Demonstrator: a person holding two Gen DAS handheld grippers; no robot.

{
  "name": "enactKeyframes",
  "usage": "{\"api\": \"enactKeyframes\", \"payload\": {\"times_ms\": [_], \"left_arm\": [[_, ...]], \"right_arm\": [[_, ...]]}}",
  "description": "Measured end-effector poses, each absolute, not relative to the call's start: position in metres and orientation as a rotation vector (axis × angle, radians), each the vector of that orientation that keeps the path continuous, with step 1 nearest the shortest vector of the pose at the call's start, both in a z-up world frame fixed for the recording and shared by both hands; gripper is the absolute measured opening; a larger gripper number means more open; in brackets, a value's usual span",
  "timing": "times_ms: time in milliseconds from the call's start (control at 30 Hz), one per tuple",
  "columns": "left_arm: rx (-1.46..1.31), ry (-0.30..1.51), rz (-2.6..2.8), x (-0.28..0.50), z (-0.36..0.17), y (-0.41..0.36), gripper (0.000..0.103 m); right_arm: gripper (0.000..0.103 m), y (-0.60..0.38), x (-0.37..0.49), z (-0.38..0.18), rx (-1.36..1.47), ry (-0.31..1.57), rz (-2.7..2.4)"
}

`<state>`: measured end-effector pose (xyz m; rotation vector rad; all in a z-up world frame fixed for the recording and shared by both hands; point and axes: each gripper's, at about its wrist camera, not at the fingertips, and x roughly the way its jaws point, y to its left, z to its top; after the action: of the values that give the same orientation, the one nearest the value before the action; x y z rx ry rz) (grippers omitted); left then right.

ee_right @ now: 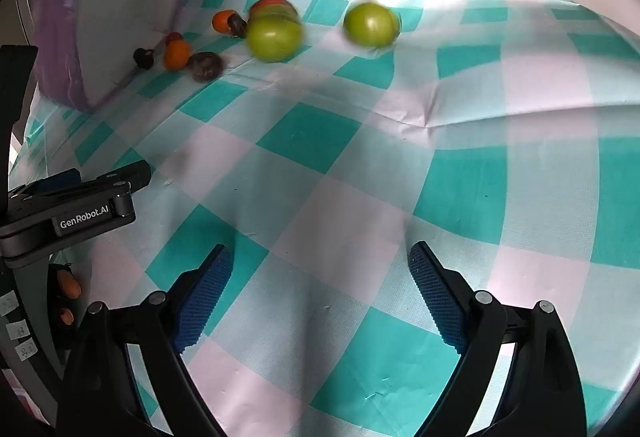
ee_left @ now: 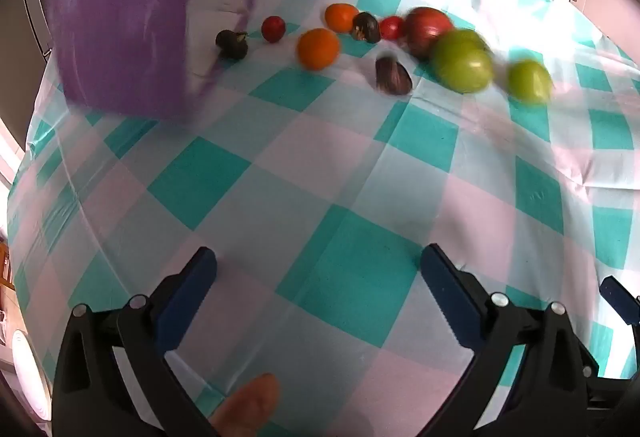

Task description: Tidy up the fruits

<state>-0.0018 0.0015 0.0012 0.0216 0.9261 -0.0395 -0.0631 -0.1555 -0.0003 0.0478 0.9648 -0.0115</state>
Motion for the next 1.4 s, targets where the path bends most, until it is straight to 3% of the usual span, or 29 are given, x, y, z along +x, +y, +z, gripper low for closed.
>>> {"api": "enactKeyframes", "payload": {"times_ms": [1400], "left_arm": [[0.046, 0.956, -0.028, -0.002, 0.0, 0.0, 0.102]], "right_arm": [[0.089, -0.159, -0.069, 0.002, 0.038, 0.933, -0.006]]}}
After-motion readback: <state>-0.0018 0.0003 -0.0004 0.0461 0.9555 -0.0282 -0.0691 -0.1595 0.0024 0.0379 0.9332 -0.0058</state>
